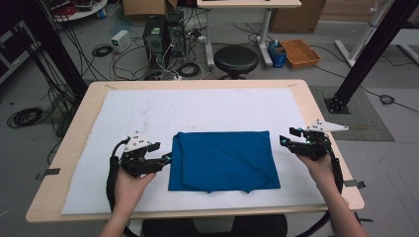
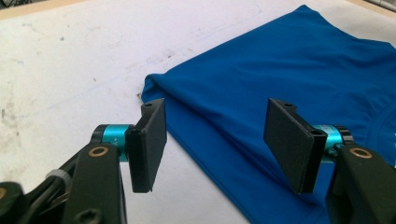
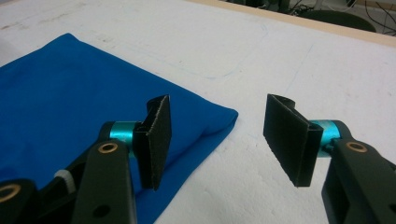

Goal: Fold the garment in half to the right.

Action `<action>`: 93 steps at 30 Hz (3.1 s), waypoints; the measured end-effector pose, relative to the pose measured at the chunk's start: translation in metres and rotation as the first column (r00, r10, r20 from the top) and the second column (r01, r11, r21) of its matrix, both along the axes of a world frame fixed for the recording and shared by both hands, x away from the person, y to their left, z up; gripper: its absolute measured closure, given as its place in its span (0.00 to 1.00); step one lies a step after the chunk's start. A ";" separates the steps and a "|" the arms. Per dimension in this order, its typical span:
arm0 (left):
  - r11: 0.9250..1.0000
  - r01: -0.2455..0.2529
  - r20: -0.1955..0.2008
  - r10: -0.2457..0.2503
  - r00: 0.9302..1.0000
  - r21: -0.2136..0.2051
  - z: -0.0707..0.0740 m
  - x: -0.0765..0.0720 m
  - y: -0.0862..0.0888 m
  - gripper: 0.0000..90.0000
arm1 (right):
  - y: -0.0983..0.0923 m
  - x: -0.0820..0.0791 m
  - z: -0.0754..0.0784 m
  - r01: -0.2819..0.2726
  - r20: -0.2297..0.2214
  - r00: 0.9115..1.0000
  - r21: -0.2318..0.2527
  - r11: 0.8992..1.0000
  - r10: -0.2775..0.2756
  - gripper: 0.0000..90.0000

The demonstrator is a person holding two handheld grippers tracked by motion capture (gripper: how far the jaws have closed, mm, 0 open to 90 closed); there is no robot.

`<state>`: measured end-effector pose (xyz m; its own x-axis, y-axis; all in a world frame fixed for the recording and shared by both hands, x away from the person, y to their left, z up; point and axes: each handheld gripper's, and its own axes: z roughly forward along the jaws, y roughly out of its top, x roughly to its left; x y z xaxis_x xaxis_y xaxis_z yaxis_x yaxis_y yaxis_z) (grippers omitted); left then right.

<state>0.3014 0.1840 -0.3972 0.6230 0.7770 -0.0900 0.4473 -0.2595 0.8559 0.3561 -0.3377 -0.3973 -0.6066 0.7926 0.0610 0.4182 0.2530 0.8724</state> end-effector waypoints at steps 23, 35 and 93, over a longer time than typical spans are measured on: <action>0.992 -0.114 -0.220 0.098 0.971 -0.061 -0.044 -0.025 0.001 0.45 | 0.013 -0.002 0.000 -0.035 0.011 0.999 -0.039 0.999 0.036 0.47; 0.984 -0.141 -0.291 0.104 0.951 -0.110 -0.051 -0.031 -0.009 0.48 | 0.016 -0.003 0.001 -0.046 0.019 0.999 -0.044 0.998 0.047 0.47; 0.982 -0.185 -0.193 0.174 0.966 -0.040 -0.055 -0.043 -0.052 0.67 | 0.308 0.091 -0.028 -0.281 -0.154 0.951 -0.079 0.956 0.267 0.68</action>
<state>0.2587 0.1318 -0.4526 0.4414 0.8646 -0.2400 0.6364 -0.1131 0.7630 0.4469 -0.0297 -0.4254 -0.7921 0.6036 0.0904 0.4368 0.4571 0.7748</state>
